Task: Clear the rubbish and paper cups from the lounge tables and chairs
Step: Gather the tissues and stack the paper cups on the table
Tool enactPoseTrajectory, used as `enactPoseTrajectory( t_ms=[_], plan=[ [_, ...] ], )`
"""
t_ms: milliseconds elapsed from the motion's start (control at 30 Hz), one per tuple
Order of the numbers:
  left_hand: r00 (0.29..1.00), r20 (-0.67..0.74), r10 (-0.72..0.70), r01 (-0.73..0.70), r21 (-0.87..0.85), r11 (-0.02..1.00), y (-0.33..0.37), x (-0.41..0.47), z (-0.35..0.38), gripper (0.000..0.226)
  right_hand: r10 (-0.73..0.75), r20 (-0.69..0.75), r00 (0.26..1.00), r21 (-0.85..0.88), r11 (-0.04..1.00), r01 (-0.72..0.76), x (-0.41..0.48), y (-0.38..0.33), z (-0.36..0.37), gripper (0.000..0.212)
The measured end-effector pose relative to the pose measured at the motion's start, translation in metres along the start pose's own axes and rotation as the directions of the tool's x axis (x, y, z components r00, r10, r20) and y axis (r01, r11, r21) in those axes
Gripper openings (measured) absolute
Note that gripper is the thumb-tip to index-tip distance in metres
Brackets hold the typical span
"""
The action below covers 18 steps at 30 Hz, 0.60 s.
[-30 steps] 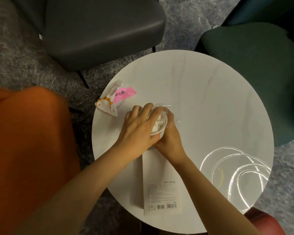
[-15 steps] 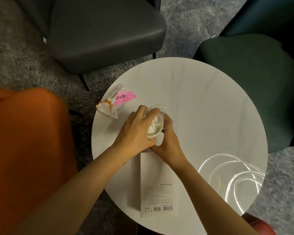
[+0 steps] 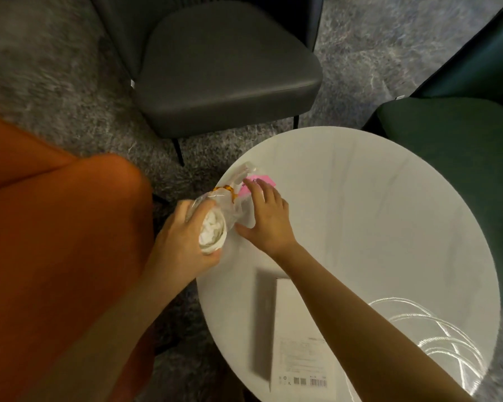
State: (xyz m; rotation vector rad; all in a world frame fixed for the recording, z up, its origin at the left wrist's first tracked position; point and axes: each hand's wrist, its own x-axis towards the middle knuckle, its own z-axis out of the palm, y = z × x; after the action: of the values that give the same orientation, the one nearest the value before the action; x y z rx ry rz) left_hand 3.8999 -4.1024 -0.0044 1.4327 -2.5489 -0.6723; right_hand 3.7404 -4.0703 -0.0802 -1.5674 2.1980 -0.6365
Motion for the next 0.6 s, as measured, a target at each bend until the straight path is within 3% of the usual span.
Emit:
enactPoseTrajectory(
  t_ms=[167,367,467,567,600],
  plan=[
    [0.999,-0.033,0.039,-0.039,-0.002,0.999,-0.01,-0.005,0.006,0.074,-0.038,0.103,0.994,-0.258,0.964,0.064,0.023,-0.004,0.023,0.08],
    [0.995,-0.03,0.091,-0.092,-0.015,0.996,-0.018,-0.01,0.02,0.074,0.012,0.052,0.999,-0.295,0.955,0.004,0.008,0.005,0.03,0.062],
    [0.991,-0.005,0.136,-0.136,0.006,0.991,-0.018,-0.01,0.022,0.076,0.057,0.024,0.998,-0.23,0.972,-0.05,-0.007,0.011,0.025,0.053],
    [0.985,0.021,0.171,-0.172,0.035,0.985,-0.017,-0.011,0.024,0.076,0.056,-0.08,0.995,-0.05,0.997,-0.06,-0.024,0.013,0.022,0.034],
    [0.985,0.028,0.172,-0.173,0.042,0.984,-0.017,-0.01,0.025,0.076,0.074,-0.114,0.991,0.001,0.997,-0.075,-0.029,0.012,0.022,0.037]
  ],
)
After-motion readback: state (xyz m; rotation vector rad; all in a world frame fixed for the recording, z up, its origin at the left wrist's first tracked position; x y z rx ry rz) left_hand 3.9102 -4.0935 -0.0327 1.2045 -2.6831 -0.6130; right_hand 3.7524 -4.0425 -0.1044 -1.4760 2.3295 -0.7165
